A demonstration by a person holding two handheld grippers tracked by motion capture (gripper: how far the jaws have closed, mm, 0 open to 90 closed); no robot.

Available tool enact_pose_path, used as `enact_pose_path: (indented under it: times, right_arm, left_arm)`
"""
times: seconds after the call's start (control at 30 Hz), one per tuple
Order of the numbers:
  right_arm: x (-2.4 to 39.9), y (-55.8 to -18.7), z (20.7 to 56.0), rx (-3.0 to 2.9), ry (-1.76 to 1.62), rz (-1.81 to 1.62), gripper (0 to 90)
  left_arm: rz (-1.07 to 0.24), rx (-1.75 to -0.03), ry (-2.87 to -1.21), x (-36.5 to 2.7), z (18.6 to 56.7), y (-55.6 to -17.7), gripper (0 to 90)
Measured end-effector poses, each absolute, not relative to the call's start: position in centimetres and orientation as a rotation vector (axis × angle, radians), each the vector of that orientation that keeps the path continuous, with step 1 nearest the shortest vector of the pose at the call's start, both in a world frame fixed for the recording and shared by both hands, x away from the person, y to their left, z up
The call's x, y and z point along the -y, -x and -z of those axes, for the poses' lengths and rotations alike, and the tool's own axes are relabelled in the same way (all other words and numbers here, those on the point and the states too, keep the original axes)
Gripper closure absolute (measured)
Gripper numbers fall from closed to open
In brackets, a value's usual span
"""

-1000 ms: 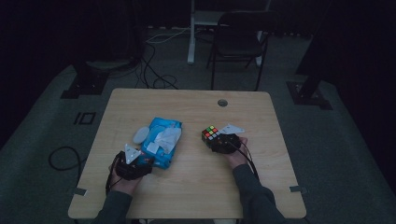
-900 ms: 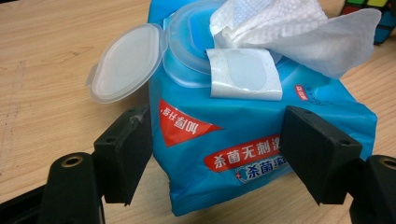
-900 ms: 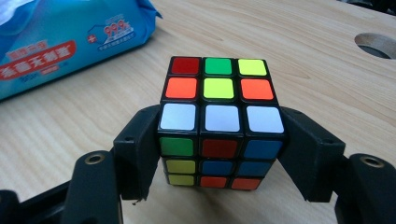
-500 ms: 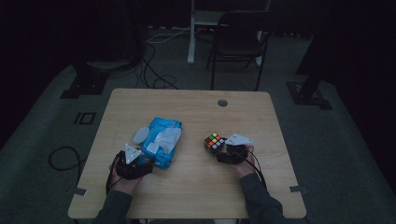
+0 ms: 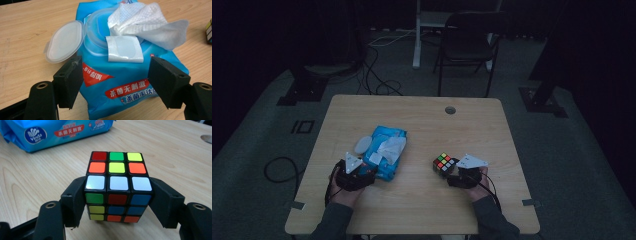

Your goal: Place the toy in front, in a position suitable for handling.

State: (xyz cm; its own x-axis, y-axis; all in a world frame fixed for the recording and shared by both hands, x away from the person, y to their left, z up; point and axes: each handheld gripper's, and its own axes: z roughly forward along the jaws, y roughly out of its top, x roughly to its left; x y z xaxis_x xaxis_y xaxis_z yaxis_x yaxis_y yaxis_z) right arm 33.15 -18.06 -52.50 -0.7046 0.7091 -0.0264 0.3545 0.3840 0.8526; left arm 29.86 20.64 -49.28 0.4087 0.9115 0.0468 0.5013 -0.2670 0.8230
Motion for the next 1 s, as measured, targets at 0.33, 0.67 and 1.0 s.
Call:
enact_pose_path:
  times: [0.33,0.67,1.0]
  right_arm:
    - [18.4,-32.6,53.1,-2.274,-0.923,-1.243,34.6]
    - [19.0,-32.5,53.4,-2.295,-0.919,-1.221,29.0]
    - [20.3,-32.2,54.2,-2.346,-0.948,-1.169,24.9]
  left_arm:
    - [-0.574,-1.211,-1.866,-21.0,48.6,-30.4,31.8]
    - [-0.545,-1.178,-1.862,-20.7,47.6,-31.1,36.2]
    - [-0.576,-1.123,-1.915,-19.2,46.5,-32.2,35.6]
